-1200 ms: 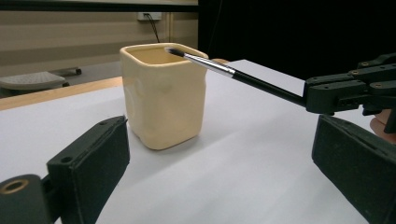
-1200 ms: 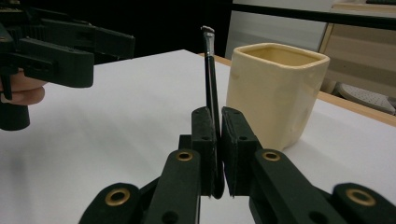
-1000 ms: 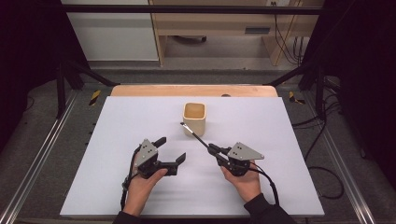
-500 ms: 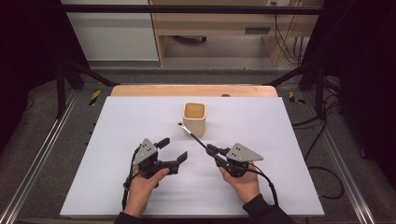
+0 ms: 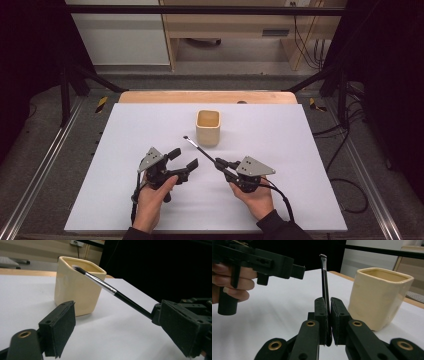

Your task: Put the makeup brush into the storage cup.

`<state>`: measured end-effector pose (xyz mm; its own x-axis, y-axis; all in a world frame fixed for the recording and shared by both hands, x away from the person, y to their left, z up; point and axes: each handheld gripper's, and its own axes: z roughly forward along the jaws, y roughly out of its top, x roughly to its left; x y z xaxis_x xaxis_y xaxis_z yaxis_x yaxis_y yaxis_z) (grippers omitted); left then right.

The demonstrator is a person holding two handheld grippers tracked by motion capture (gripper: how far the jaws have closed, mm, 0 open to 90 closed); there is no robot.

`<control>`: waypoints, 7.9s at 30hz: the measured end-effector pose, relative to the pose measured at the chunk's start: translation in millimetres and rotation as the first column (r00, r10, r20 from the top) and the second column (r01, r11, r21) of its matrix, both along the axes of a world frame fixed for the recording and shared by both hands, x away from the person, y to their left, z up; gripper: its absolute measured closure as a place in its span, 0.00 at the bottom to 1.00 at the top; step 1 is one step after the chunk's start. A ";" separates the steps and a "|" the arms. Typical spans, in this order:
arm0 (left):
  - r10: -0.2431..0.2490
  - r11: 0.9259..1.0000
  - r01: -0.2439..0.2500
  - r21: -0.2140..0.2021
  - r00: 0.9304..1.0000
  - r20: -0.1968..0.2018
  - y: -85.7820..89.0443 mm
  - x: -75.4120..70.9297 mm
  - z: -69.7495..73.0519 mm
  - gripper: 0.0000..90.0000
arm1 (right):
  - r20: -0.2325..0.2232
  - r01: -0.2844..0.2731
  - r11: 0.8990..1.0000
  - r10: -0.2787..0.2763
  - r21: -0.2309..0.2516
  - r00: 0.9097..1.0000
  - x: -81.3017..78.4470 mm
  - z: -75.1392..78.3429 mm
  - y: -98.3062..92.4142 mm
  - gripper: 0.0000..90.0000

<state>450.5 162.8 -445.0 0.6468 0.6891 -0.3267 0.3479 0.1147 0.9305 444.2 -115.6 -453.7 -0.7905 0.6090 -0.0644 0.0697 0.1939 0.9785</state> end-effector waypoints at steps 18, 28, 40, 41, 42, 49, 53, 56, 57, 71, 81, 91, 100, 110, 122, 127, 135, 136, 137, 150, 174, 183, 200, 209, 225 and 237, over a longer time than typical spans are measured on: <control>-0.017 0.990 0.002 -0.144 0.995 -0.099 5.4 1.9 -3.0 0.28 | 0.005 -0.051 0.999 0.051 -0.011 0.999 -9.1 -2.3 18.9 0.94; -0.018 0.984 -0.009 -0.176 0.988 -0.154 7.2 3.3 -8.3 0.41 | 0.002 -0.069 0.997 0.069 -0.017 0.998 -11.5 -4.6 24.8 0.94; -0.036 0.974 -0.010 -0.227 0.980 -0.195 8.4 4.4 -12.9 0.56 | -0.019 -0.074 0.997 0.074 -0.008 0.997 -11.0 -7.2 26.7 0.94; -0.038 0.975 -0.006 -0.224 0.980 -0.195 8.7 4.4 -13.2 0.56 | -0.019 -0.075 0.997 0.075 -0.007 0.997 -11.0 -7.5 27.1 0.94; -0.041 0.975 -0.005 -0.224 0.979 -0.198 8.5 4.4 -13.5 0.56 | -0.020 -0.074 0.997 0.074 -0.008 0.997 -11.1 -7.8 27.4 0.94; -0.043 0.973 -0.004 -0.229 0.978 -0.203 7.8 4.3 -15.1 0.62 | -0.033 -0.065 0.998 0.064 -0.008 0.997 -9.9 -10.0 27.3 0.94; -0.047 0.973 -0.002 -0.232 0.977 -0.206 8.2 4.2 -15.4 0.66 | -0.036 -0.066 0.998 0.065 -0.010 0.997 -9.4 -10.9 27.5 0.93; -0.050 0.972 0.000 -0.236 0.977 -0.208 8.6 4.1 -15.4 0.69 | -0.041 -0.063 0.998 0.062 -0.013 0.997 -9.5 -11.4 27.9 0.93; -0.050 0.972 0.000 -0.235 0.977 -0.208 8.7 4.0 -15.4 0.69 | -0.040 -0.065 0.998 0.064 -0.017 0.997 -9.4 -11.8 28.0 0.94; -0.067 0.966 0.014 -0.258 0.978 -0.197 8.6 2.9 -14.6 0.77 | -0.062 -0.072 0.997 0.070 -0.026 0.996 -8.7 -15.5 30.7 0.93; -0.084 0.963 0.032 -0.268 0.978 -0.188 9.0 1.1 -13.1 0.90 | -0.068 -0.082 0.996 0.080 -0.028 0.994 -8.3 -17.5 32.4 0.93; -0.107 0.959 0.055 -0.280 0.979 -0.175 6.8 -0.4 -11.5 0.93 | -0.074 -0.088 0.996 0.086 -0.034 0.994 -7.3 -18.8 33.3 0.93; -0.102 0.963 0.057 -0.264 0.982 -0.160 7.6 -0.8 -10.8 0.93 | -0.068 -0.072 0.997 0.069 -0.040 0.995 -6.4 -18.4 33.4 0.83; -0.064 0.972 0.035 -0.232 0.991 -0.121 9.1 -2.5 -7.5 0.93 | -0.067 -0.017 0.998 0.013 -0.059 0.998 -4.6 -16.4 33.9 0.51; -0.037 0.979 0.019 -0.202 0.996 -0.087 11.7 -3.9 -3.9 0.93 | -0.062 0.020 0.996 -0.025 -0.082 0.998 -3.7 -15.0 35.7 0.20; -0.022 0.983 0.008 -0.183 0.997 -0.073 15.2 -3.9 -2.6 0.93 | -0.052 0.026 0.996 -0.031 -0.090 0.998 -2.8 -14.4 35.4 0.10; 0.020 0.987 -0.027 -0.160 0.999 -0.048 25.0 -4.5 1.7 0.93 | -0.046 0.107 0.982 -0.115 -0.153 0.992 1.5 -15.3 28.7 0.08; 0.024 0.986 -0.031 -0.163 0.999 -0.047 25.8 -4.8 2.3 0.93 | -0.044 0.111 0.981 -0.119 -0.157 0.992 2.1 -14.4 26.2 0.08; 0.029 0.986 -0.036 -0.162 0.999 -0.043 26.9 -5.1 3.2 0.93 | -0.045 0.114 0.982 -0.123 -0.153 0.991 2.7 -14.0 24.3 0.08; 0.111 0.983 -0.111 -0.143 0.994 -0.011 40.3 -7.8 10.4 0.93 | -0.062 0.206 0.974 -0.212 -0.094 0.975 7.5 -2.2 -29.5 0.09; 0.109 0.993 -0.111 0.038 0.992 0.062 17.8 8.1 56.4 0.93 | -0.091 0.311 0.949 -0.315 -0.049 0.945 8.1 -4.5 -96.5 0.08; 0.123 0.984 -0.135 0.114 0.986 0.110 8.8 22.8 95.7 0.93 | -0.087 0.336 0.940 -0.341 -0.067 0.936 7.6 -7.6 -102.5 0.08; 0.136 0.975 -0.160 0.151 0.978 0.157 -3.5 49.5 122.7 0.93 | -0.118 0.350 0.936 -0.351 -0.032 0.929 0.8 -9.4 -122.2 0.08; 0.133 0.971 -0.162 0.178 0.978 0.162 -17.4 61.0 129.2 0.93 | -0.119 0.361 0.932 -0.362 -0.030 0.924 0.0 -10.8 -129.2 0.08; 0.147 0.963 -0.184 0.197 0.971 0.187 -26.6 78.0 130.8 0.93 | -0.110 0.364 0.931 -0.365 -0.028 0.925 -4.1 -11.9 -133.8 0.08; 0.137 0.961 -0.177 0.212 0.972 0.190 -37.5 84.7 135.1 0.93 | -0.088 0.359 0.933 -0.361 -0.040 0.928 -5.1 -15.2 -130.4 0.08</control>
